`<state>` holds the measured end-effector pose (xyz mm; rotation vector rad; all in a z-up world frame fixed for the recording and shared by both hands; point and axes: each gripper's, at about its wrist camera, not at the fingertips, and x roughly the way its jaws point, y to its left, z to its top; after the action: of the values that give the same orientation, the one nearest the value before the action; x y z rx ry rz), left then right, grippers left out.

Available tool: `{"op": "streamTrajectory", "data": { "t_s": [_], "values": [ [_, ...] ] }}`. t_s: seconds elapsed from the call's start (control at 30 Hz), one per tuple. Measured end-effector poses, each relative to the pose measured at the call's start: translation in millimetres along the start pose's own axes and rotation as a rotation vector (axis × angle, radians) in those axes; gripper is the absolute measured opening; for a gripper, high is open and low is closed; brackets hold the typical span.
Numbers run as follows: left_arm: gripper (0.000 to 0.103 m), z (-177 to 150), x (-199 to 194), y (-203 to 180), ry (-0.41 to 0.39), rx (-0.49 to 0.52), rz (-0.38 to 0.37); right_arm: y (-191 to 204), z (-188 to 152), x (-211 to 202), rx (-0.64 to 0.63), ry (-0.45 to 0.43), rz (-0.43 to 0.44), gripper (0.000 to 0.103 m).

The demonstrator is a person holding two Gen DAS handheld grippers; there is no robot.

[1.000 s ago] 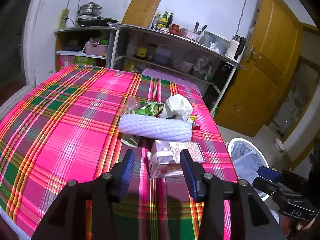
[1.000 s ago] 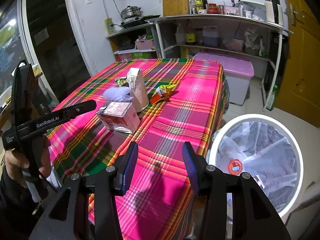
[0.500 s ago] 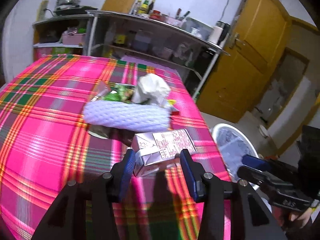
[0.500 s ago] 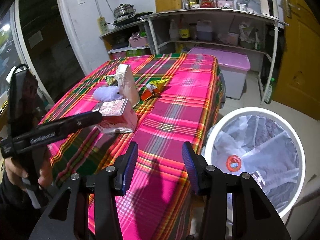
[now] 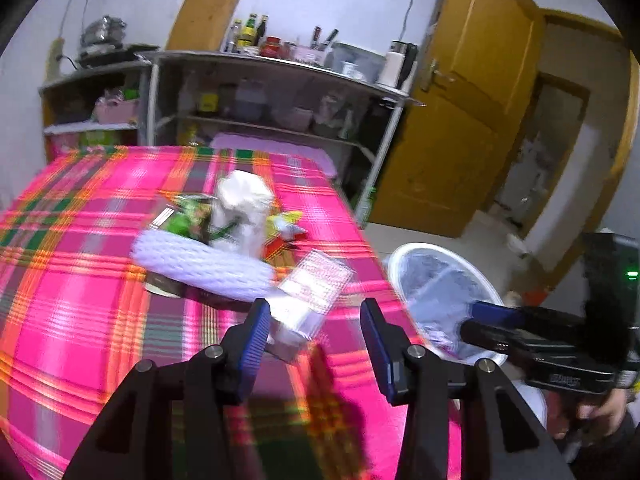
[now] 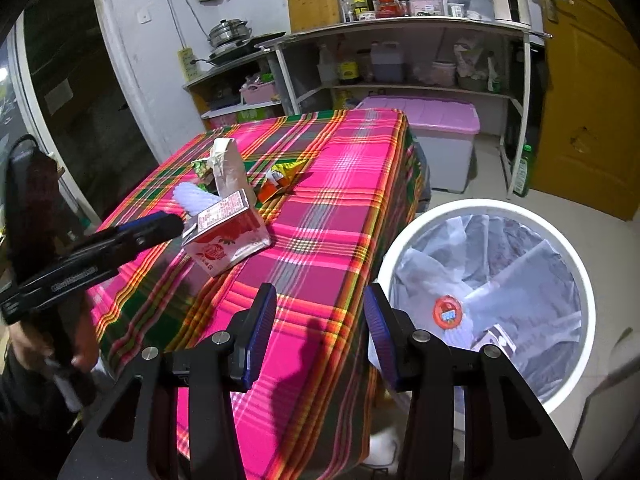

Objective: Collect trash
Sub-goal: 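Move both grippers toward the trash pile on the plaid table, then grasp the white-and-pink milk carton with the left gripper while the right reaches the foam sleeve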

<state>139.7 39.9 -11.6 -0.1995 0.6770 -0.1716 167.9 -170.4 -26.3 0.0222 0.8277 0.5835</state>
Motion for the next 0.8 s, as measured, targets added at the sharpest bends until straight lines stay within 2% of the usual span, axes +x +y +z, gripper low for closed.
{"op": "streamTrajectory", "data": {
  "t_s": [0.07, 0.13, 0.3, 0.4, 0.5, 0.6, 0.8],
  "values": [
    [0.046, 1, 6, 8, 0.007, 0.009, 0.040, 1, -1, -1, 0.001, -0.001, 0.002, 0.047],
    [0.046, 1, 14, 15, 0.037, 0.006, 0.026, -1, -2, -2, 0.003, -0.002, 0.002, 0.047],
    [0.047, -4, 17, -9, 0.064, 0.086, -0.097, -5, -3, -3, 0.018, -0.002, -0.005, 0.047],
    [0.047, -8, 16, -23, 0.070, 0.117, -0.143, -8, -3, -4, 0.023, -0.004, -0.009, 0.047],
    [0.047, -9, 19, -26, 0.078, 0.111, -0.116, -10, -4, -5, 0.028, -0.005, -0.013, 0.047],
    [0.047, -10, 23, -27, 0.086, 0.101, -0.058, -12, -6, -5, 0.036, -0.003, -0.016, 0.047],
    [0.047, -10, 38, -38, 0.098, 0.147, 0.022, -15, -8, -6, 0.045, 0.001, -0.018, 0.047]
  ]
}}
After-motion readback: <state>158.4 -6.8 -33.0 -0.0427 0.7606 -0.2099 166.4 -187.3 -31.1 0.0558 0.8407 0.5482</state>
